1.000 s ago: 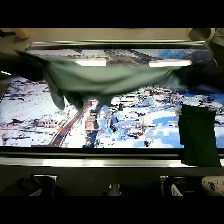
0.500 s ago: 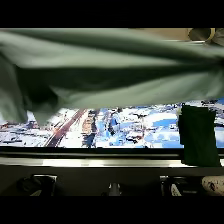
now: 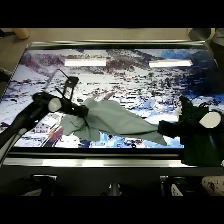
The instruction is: Fold the shirts.
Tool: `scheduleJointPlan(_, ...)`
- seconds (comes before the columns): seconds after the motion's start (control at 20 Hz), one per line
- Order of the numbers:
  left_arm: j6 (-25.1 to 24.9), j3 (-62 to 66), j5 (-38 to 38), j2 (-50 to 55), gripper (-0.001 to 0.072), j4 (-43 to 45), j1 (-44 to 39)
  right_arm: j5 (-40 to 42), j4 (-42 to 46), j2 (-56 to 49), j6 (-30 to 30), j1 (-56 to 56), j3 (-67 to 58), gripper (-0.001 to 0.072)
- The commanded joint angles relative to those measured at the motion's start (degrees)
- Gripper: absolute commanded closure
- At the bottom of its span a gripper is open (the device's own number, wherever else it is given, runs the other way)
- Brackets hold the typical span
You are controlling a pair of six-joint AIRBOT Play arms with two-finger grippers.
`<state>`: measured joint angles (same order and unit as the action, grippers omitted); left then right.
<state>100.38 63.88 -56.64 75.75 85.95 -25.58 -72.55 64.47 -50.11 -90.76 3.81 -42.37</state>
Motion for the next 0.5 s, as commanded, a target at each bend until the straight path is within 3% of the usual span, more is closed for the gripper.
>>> scheduleJointPlan(0.0,-4.8,5.1,-9.9,10.2,0.0048,-5.6,3.0,5.5,-3.2,-1.4,-0.3,0.0,7.3,0.0694)
scheduleJointPlan(0.1,-11.9,12.3,-19.1,8.7,0.0048,-5.6,8.1,6.4,-2.7,-1.4,1.9,0.0,6.7,0.0694)
scheduleJointPlan(0.2,-12.5,13.2,-22.4,3.7,0.005,-6.6,14.1,6.9,-2.3,-1.4,2.1,0.0,6.6,0.0694)
scheduleJointPlan(0.3,-12.3,5.6,-21.5,-2.3,0.01,-10.5,18.8,7.2,-2.3,-1.4,2.1,0.0,6.6,0.0694)
scheduleJointPlan(0.45,-11.6,-12.7,-13.6,-8.1,0.0099,-21.8,20.9,7.2,-2.3,-1.4,2.1,0.0,6.6,0.0694)
